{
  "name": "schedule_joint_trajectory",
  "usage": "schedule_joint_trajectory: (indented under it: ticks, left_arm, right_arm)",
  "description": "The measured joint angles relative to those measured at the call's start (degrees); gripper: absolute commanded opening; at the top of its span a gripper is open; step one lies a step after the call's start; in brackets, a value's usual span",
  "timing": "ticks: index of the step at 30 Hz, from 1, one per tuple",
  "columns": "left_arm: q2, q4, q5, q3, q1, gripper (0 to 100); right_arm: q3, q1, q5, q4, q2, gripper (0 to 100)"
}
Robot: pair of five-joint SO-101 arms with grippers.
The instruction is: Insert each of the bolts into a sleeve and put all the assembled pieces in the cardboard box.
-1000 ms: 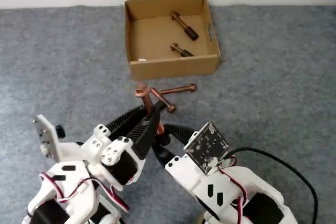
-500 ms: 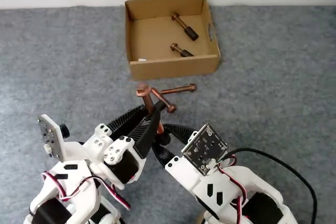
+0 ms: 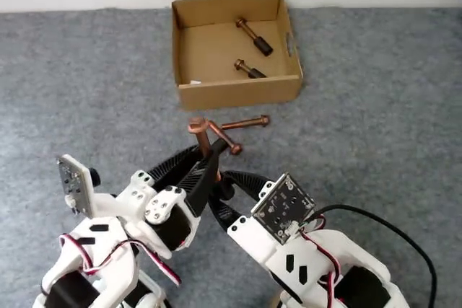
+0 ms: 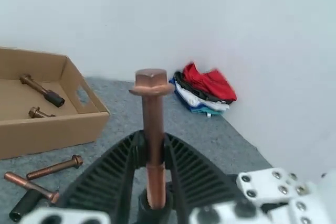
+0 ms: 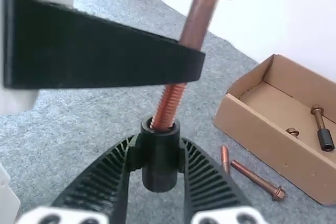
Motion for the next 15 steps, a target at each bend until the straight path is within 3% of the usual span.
schedule_joint_trajectory:
  ticks: [10, 15]
  left_arm:
    - [-0.4, 3.1, -0.1, 1.5, 1.4, 0]
    - [-0.5, 10.1, -6.4, 1.5, 4.0, 1]
  right_arm:
    - [0.2, 0.1, 0.0, 0.1, 0.1, 0.9]
    - [0.3, 0.6, 0.0, 0.1, 0.2, 0.9]
